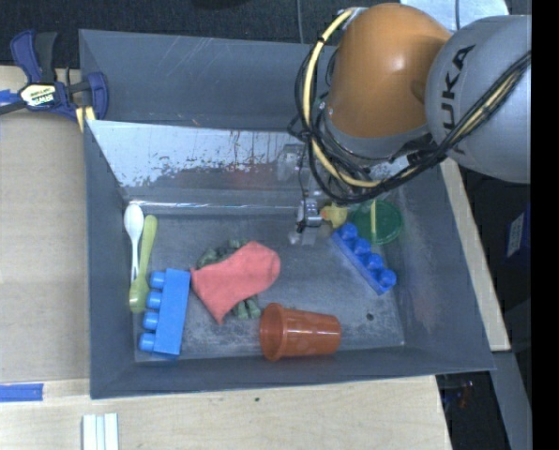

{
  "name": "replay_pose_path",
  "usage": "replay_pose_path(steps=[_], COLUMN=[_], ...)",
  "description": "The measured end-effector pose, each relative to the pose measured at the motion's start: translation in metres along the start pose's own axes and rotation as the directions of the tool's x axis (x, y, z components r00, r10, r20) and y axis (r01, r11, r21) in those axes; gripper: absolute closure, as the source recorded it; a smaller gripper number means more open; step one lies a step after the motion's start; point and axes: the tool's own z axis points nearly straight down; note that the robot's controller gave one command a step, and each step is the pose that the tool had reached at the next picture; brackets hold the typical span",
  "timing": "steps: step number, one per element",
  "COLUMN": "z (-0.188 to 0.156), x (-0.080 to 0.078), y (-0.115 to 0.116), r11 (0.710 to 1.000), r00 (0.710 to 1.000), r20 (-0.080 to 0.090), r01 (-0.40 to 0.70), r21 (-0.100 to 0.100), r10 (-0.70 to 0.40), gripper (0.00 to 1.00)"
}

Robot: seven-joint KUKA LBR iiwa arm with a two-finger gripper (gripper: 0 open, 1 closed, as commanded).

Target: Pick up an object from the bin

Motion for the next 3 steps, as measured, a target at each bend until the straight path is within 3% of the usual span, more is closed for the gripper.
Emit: replay_pose_path(steps=[1,2,3], z=[-0.005,0.067,0.129], x=[-0.002,0.029,0.030], y=[0.000,0.011,-0.018], r11=[1.000,0.999,0.998], r00=[1.000,0.999,0.998], r20=[0.009,0.013,0.019], r01=[-0.001,0.032,0.059], r21=[-0.001,0.000,0.000], r10=[0.001,-0.032,-0.059], gripper=[0.00,0.00,0.00])
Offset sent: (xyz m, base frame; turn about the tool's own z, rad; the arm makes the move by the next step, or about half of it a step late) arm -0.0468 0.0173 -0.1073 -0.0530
